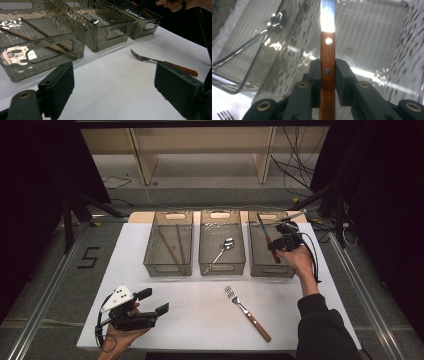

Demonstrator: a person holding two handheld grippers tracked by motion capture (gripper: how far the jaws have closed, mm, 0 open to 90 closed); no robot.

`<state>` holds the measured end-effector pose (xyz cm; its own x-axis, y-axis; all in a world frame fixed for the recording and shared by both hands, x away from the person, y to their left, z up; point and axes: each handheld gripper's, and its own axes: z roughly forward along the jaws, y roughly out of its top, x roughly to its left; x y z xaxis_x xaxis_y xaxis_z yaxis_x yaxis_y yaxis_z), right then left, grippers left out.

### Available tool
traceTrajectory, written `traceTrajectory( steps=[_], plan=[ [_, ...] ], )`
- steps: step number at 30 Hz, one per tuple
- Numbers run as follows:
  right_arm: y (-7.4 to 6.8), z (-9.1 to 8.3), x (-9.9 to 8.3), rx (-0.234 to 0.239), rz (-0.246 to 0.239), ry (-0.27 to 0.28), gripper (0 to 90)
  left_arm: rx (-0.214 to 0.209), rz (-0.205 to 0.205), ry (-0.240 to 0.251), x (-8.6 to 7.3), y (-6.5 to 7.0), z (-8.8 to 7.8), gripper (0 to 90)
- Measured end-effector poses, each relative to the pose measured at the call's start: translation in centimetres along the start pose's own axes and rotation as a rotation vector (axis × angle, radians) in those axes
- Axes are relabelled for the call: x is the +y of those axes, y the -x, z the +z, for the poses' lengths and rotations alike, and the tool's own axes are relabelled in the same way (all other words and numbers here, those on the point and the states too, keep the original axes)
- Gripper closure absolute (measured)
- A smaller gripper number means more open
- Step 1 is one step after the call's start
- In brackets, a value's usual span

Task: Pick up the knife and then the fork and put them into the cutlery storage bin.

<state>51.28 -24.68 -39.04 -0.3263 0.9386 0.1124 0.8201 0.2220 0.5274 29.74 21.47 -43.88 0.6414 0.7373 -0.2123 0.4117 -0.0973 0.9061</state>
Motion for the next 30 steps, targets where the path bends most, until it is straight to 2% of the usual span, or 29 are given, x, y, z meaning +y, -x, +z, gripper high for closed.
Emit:
traceTrajectory(
  steps=[13,16,26,30],
  plan=[
    [-0.2,1.6,-0.5,0.001,0.015,-0.045,75.6,-0.002,0.000,0.001,0.0,0.0,0.0,15.8],
    [-0.1,1.6,-0.5,0.043,0.021,-0.036,67.5,-0.003,-0.001,0.001,0.0,0.0,0.0,15.8],
    [-0.9,-0.4,-0.8,0.094,-0.047,0.024,55.4,-0.002,-0.002,0.001,0.0,0.0,0.0,15.8],
    [-1.6,-1.6,-1.1,0.100,-0.078,0.055,50.6,-0.001,-0.001,0.000,0.0,0.0,0.0,15.8]
  ],
)
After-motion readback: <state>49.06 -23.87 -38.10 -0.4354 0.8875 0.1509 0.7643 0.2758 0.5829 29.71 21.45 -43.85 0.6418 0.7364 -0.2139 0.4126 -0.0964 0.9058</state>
